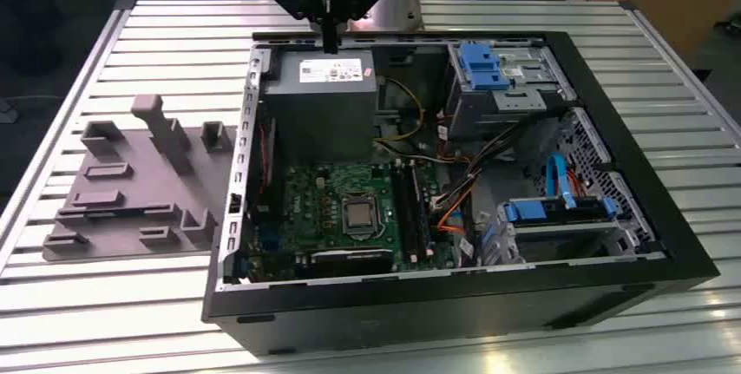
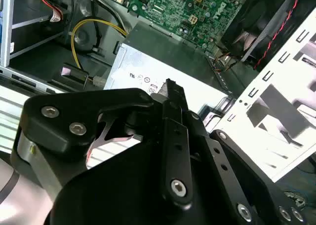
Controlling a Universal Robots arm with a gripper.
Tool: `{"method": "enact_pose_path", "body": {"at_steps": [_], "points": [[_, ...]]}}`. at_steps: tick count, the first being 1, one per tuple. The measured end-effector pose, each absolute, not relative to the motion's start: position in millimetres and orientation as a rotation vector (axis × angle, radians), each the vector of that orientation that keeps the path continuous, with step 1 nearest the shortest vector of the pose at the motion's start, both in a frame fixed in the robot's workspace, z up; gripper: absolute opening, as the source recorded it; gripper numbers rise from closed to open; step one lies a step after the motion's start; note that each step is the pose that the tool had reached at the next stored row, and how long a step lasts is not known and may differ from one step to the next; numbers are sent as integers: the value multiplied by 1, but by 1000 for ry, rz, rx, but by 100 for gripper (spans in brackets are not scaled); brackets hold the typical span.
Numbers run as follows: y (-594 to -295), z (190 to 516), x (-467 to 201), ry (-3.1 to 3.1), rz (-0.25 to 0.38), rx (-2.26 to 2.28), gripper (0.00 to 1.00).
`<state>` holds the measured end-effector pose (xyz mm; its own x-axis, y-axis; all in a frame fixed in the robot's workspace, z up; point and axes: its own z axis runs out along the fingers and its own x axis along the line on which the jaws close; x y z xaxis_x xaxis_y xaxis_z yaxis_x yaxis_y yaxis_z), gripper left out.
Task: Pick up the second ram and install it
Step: 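Reach for the second ram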
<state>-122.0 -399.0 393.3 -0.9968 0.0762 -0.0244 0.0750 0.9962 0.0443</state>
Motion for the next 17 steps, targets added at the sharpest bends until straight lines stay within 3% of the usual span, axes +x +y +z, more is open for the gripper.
{"method": "enact_pose_path", "body": {"at_steps": [17], "points": [[-399,393,-127,3113,68,118,11]]}}
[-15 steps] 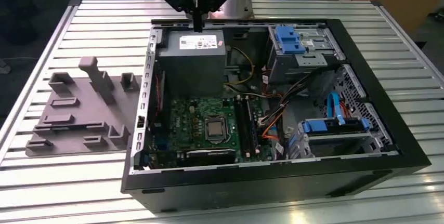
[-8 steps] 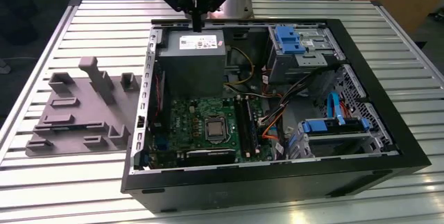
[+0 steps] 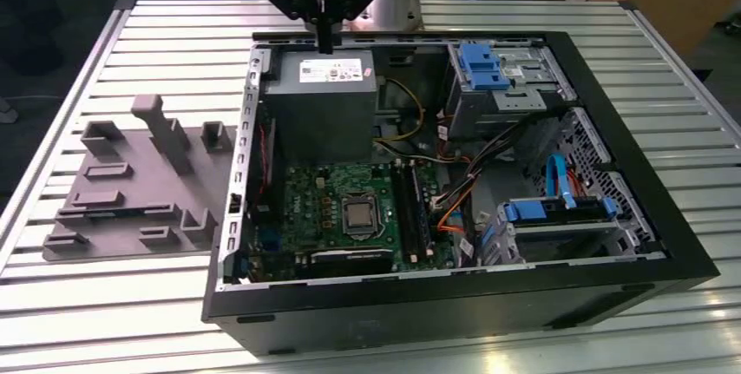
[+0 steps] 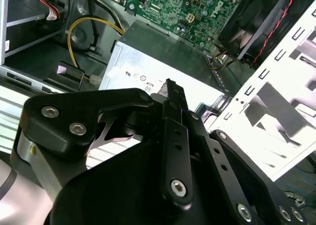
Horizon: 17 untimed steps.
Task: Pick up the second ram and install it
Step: 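Reach for the second ram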
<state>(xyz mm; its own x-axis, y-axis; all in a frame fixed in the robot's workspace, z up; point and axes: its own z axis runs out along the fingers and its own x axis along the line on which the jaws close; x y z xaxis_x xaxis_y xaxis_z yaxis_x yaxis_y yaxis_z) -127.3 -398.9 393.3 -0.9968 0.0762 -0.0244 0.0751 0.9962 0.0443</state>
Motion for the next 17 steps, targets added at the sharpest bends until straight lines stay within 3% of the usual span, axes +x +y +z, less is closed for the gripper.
{"method": "enact_pose_path", "body": {"at_steps": [17], "points": [[-399,393,-134,3112,68,118,11]]}}
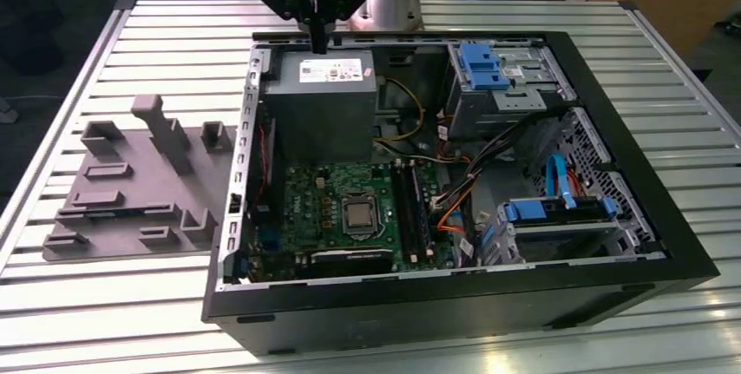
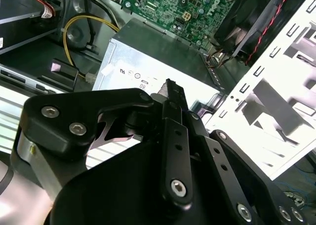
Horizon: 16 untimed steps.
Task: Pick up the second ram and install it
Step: 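Reach for the second ram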
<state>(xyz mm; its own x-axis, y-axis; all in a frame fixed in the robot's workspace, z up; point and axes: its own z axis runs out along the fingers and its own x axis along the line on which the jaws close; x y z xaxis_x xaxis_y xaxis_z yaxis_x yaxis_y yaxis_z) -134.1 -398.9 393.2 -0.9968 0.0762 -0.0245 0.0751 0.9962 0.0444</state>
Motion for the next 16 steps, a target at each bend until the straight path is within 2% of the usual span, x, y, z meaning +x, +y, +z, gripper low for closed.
{"method": "enact_pose_path", "body": {"at_steps": [16], "points": [[-399,393,-141,3112,68,118,11]]}}
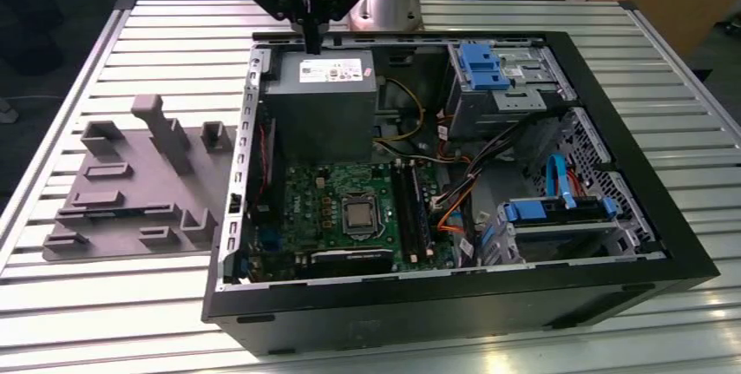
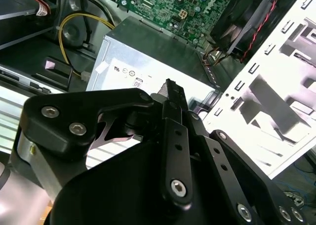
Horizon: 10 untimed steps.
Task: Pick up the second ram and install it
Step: 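Reach for the second ram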
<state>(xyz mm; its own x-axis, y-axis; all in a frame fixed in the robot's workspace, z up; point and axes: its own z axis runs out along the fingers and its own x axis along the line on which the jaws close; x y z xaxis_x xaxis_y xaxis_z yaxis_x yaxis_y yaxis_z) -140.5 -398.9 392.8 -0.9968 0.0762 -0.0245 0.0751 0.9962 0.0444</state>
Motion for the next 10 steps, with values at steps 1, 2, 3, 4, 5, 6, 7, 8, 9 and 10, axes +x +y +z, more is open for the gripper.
{"method": "enact_pose_path", "body": {"at_steps": [1,2,3,4,5,6,7,8,9,10], "points": [[-399,393,-141,3113,68,118,11],[-399,393,-141,3113,68,118,11],[-399,393,-142,3112,68,118,11],[-399,393,-142,3112,68,118,11],[-399,393,-142,3113,68,118,11],[-399,393,-143,3112,68,118,11],[-399,393,-143,3112,68,118,11],[-399,393,-143,3113,68,118,11],[-399,393,-144,3113,68,118,11],[-399,393,-144,3113,68,118,11]]}}
